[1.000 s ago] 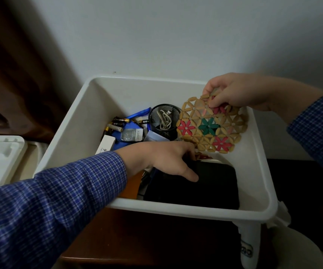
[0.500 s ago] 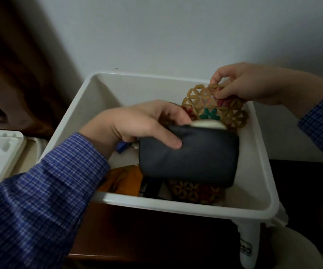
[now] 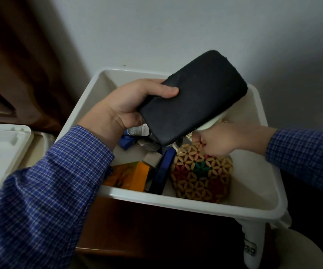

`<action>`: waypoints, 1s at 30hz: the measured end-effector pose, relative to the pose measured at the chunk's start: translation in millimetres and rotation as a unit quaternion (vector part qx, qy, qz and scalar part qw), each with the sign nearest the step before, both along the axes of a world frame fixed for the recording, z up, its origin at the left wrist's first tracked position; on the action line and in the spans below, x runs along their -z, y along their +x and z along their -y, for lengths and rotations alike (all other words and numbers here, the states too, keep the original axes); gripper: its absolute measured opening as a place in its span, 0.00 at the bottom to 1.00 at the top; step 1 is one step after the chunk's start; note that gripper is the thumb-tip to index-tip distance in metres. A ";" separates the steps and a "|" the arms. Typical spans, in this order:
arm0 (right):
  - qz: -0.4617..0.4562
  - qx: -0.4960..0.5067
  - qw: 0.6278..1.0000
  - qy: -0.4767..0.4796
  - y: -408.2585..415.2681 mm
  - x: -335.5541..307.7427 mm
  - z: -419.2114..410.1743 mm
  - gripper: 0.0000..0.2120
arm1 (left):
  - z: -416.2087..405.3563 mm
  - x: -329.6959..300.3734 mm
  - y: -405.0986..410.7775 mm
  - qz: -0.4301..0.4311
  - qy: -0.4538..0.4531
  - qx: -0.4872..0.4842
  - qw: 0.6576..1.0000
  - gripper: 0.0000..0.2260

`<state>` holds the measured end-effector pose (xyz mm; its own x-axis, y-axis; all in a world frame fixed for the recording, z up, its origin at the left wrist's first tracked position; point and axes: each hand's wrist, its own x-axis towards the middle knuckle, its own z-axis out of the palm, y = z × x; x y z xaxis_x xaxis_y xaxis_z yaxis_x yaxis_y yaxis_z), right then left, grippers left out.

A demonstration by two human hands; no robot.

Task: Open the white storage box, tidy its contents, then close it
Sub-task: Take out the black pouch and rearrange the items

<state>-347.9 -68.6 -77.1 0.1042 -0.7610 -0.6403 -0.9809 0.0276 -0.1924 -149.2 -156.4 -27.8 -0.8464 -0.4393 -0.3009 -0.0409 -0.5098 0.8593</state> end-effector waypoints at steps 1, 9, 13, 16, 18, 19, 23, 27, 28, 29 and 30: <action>-0.009 -0.013 1.000 -0.017 -0.3 3.4 -2.5 0.08 | 0.3 0.7 -0.8 0.017 0.001 -0.001 1.000 0.21; -0.038 -0.067 0.996 0.045 5.7 20.8 -11.2 0.25 | 3.4 3.6 -3.1 0.067 0.001 -0.027 0.997 0.23; -0.026 -0.060 0.997 0.047 8.4 24.8 -10.7 0.39 | 3.4 6.1 -2.8 0.059 -0.002 -0.020 0.998 0.20; -0.016 -0.069 0.995 0.066 10.8 25.4 -10.9 0.40 | 4.6 7.6 -2.9 0.057 -0.004 -0.024 0.998 0.19; -0.016 -0.065 0.997 0.046 11.3 27.2 -10.5 0.35 | 5.4 8.1 -3.4 0.060 -0.009 -0.024 0.998 0.20; -0.022 -0.060 0.998 0.028 11.3 29.2 -9.9 0.33 | 5.7 8.5 -3.5 0.063 -0.012 -0.024 0.998 0.20; -0.033 -0.008 0.999 -0.014 10.9 34.3 -5.9 0.13 | 6.9 10.3 -3.3 0.070 -0.025 -0.029 0.997 0.15; -0.034 -0.016 0.999 -0.020 6.1 22.7 8.4 0.14 | 6.3 10.1 -3.3 0.078 -0.041 -0.032 0.996 0.17; -0.019 -0.017 1.000 -0.002 3.9 19.0 12.8 0.11 | 6.1 9.8 -3.6 0.081 -0.043 -0.035 0.995 0.19; -0.001 -0.022 1.000 0.018 1.3 15.9 17.6 0.09 | 5.9 9.7 -3.9 0.083 -0.042 -0.038 0.995 0.20; 0.010 -0.027 0.999 0.040 -1.0 11.7 21.0 0.06 | 5.9 9.5 -4.2 0.085 -0.040 -0.042 0.995 0.20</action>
